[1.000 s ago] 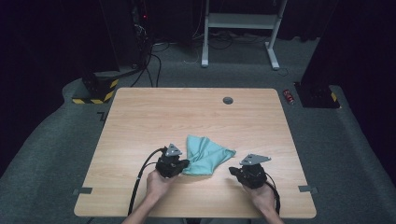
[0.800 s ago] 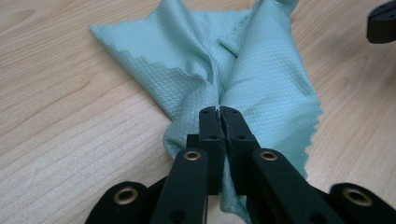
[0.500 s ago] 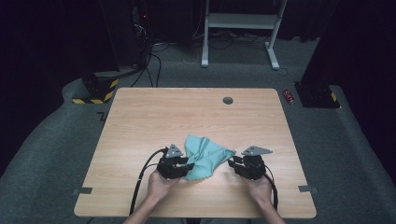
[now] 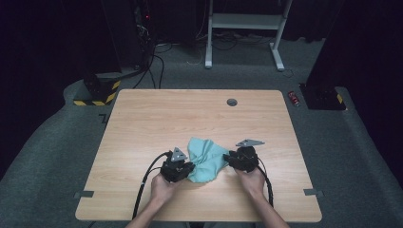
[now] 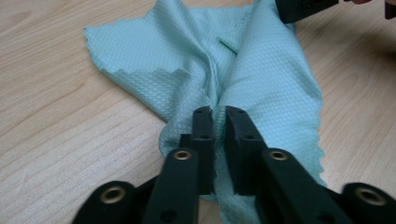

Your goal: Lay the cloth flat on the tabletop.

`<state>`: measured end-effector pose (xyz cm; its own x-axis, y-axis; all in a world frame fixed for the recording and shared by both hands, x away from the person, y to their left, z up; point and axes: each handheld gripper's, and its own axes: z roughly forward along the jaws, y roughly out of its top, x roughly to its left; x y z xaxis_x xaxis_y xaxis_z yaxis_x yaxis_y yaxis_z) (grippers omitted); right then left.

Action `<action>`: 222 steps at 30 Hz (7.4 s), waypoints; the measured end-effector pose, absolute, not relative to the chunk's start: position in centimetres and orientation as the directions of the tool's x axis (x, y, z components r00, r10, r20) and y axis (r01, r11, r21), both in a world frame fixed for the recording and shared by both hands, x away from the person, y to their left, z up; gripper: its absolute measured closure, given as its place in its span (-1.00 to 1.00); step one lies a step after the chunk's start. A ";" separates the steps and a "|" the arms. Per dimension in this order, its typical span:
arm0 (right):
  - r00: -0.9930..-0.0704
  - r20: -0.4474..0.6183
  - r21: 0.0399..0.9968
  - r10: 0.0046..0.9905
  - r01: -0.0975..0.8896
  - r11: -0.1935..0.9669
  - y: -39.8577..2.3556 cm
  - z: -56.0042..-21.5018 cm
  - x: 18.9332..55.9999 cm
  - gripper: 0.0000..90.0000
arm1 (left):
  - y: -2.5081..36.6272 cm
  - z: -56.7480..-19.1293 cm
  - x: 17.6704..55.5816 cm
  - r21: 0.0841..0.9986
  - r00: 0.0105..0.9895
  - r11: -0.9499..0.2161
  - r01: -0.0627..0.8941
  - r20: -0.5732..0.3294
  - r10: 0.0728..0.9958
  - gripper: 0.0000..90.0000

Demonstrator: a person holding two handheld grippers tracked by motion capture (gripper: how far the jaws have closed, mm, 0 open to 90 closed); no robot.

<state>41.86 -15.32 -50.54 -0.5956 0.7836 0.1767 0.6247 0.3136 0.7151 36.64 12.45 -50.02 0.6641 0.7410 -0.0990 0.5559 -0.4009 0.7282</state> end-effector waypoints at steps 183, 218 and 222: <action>-0.637 0.078 0.683 0.767 0.595 0.425 -15.5 -48.2 43.5 1.00 | 15.9 -51.6 43.4 0.702 0.488 -0.323 0.634 -0.039 0.872 0.44; -0.508 -0.046 0.612 0.860 0.666 0.426 -14.9 -50.6 46.7 0.97 | 14.7 -51.6 45.5 0.707 0.489 -0.338 0.621 -0.013 0.872 0.64; -0.504 -0.060 0.585 0.861 0.682 0.440 -14.4 -50.3 47.5 0.99 | 14.5 -51.7 45.5 0.712 0.494 -0.346 0.611 -0.001 0.869 0.91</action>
<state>47.51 -14.42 -50.31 -0.5042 0.8615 -0.0597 0.6817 0.4395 0.5849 45.54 14.48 -51.69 0.4939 0.8695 -0.0013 0.6107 -0.3458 0.7124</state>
